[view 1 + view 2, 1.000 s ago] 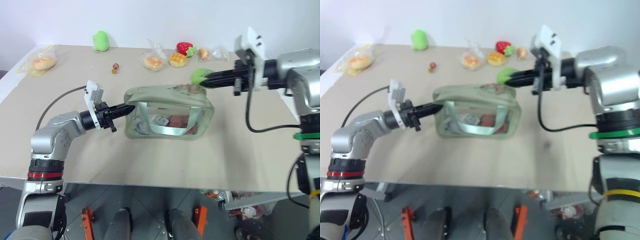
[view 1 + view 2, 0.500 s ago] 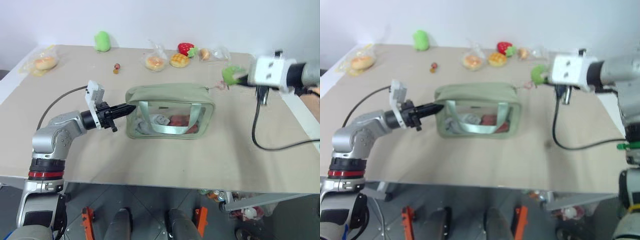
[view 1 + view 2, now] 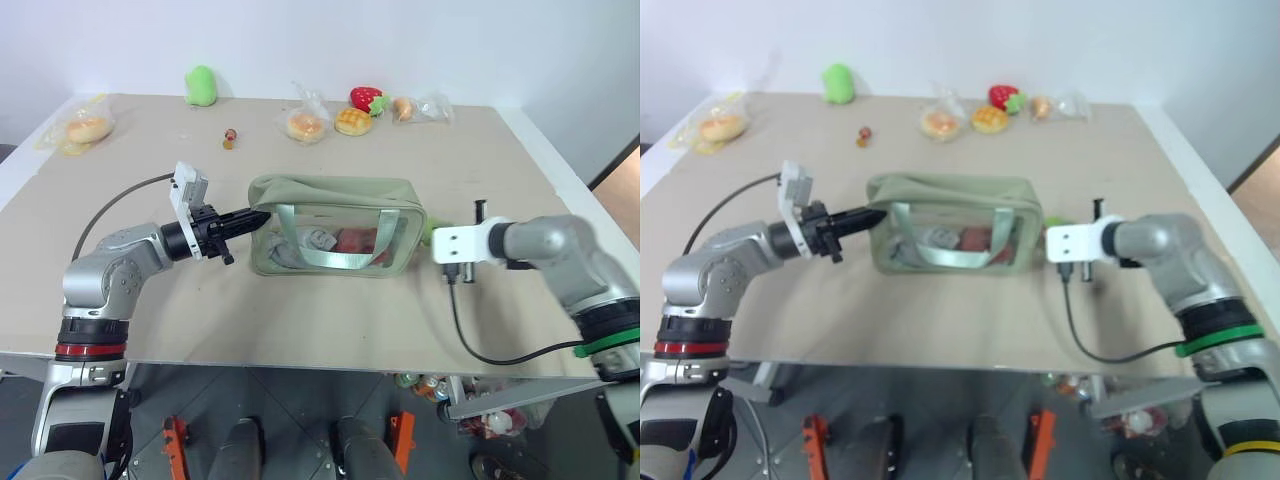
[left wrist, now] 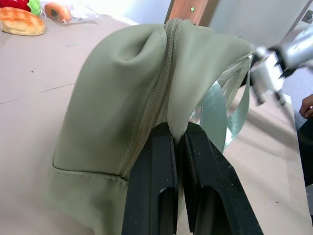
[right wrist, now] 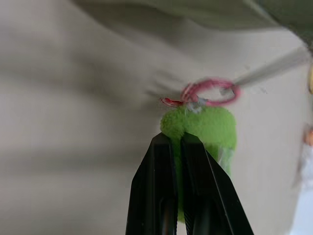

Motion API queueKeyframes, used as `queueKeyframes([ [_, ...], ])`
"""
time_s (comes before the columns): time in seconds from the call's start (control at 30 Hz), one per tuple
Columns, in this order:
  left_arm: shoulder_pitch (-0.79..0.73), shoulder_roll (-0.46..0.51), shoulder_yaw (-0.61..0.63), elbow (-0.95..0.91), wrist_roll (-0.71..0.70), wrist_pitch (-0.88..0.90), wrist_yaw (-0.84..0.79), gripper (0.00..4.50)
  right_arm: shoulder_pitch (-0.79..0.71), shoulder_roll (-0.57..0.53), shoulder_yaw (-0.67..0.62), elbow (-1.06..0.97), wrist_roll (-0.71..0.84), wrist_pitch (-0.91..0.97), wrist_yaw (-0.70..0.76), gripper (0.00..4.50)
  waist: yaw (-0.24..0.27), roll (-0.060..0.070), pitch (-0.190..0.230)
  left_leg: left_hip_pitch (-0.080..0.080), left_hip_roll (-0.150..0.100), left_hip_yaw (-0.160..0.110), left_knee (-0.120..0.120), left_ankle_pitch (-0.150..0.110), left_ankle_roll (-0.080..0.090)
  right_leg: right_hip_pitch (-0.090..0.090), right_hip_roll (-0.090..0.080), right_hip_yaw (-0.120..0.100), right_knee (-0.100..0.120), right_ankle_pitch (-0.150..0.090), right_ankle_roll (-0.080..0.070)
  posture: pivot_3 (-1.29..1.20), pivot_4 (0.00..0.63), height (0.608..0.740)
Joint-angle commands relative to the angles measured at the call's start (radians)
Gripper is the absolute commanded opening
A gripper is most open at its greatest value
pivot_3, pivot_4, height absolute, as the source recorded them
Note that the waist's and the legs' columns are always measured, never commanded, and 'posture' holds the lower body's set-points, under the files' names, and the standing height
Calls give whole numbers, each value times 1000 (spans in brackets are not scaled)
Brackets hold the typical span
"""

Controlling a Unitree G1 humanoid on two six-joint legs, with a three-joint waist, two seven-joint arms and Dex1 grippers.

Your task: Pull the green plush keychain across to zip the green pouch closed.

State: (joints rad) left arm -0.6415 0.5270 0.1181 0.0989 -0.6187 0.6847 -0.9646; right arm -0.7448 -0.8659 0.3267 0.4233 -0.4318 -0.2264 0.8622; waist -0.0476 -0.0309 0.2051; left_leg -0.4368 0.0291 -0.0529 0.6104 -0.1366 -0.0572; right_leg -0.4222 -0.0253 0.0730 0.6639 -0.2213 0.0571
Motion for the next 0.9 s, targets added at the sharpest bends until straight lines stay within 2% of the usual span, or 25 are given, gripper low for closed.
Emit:
queueKeyframes([
  [0.03,4,7,10,-21,-8,9,10,0,-18,27,21,19,-55,-9,-46,27,0,0,0,0,0,0,0,0,0,0,0,0,0,0,0,0,150,740],
  [0.3,10,7,13,-27,-15,14,21,0,41,16,45,-46,3,-49,128,27,0,0,0,1,0,-1,0,0,0,1,1,0,0,1,1,0,150,740],
  [0.43,12,7,14,-27,-17,13,25,0,32,33,-10,-33,33,-1,88,27,-1,-1,0,5,0,-1,0,0,0,5,1,0,0,0,0,0,150,740],
  [0.53,12,7,9,-28,-9,6,27,0,-4,62,-76,-9,114,95,86,27,-1,-1,0,6,0,-1,0,0,0,5,1,0,0,0,0,0,150,740],
  [0.57,10,5,12,-24,-12,6,28,0,0,51,-102,-23,164,130,135,327,-1,-1,0,6,0,-1,0,0,0,6,1,0,0,1,0,0,150,740],
  [0.6,5,1,18,-16,-18,8,31,374,-1,45,-134,-30,204,161,152,659,0,-1,0,5,0,-1,0,1,0,5,1,0,0,1,0,0,150,740],
  [0.63,-4,-4,30,-5,-31,19,36,772,-12,46,-164,-24,234,211,153,803,0,-1,0,5,0,-1,0,1,0,6,1,0,0,1,0,0,150,740],
  [0.67,-12,-8,42,4,-48,35,38,1011,-18,44,-186,-22,262,252,167,1137,0,-1,0,5,0,-1,0,1,0,6,1,0,0,1,0,0,150,740],
  [0.7,-17,-8,49,5,-64,49,33,1111,-17,37,-198,-26,285,275,189,1273,0,-1,0,5,0,-1,0,1,0,5,0,0,0,1,0,0,150,740],
  [0.77,-20,0,46,-9,-76,62,22,1913,-14,28,-235,-52,358,331,243,2112,0,-1,0,4,0,-1,-1,1,0,5,0,0,0,1,0,0,150,740],
  [0.9,-25,21,54,-62,-128,107,4,3211,-37,11,-319,-75,481,459,298,2117,0,-1,0,4,0,-1,-4,1,0,3,1,-1,0,1,0,0,150,740],
])
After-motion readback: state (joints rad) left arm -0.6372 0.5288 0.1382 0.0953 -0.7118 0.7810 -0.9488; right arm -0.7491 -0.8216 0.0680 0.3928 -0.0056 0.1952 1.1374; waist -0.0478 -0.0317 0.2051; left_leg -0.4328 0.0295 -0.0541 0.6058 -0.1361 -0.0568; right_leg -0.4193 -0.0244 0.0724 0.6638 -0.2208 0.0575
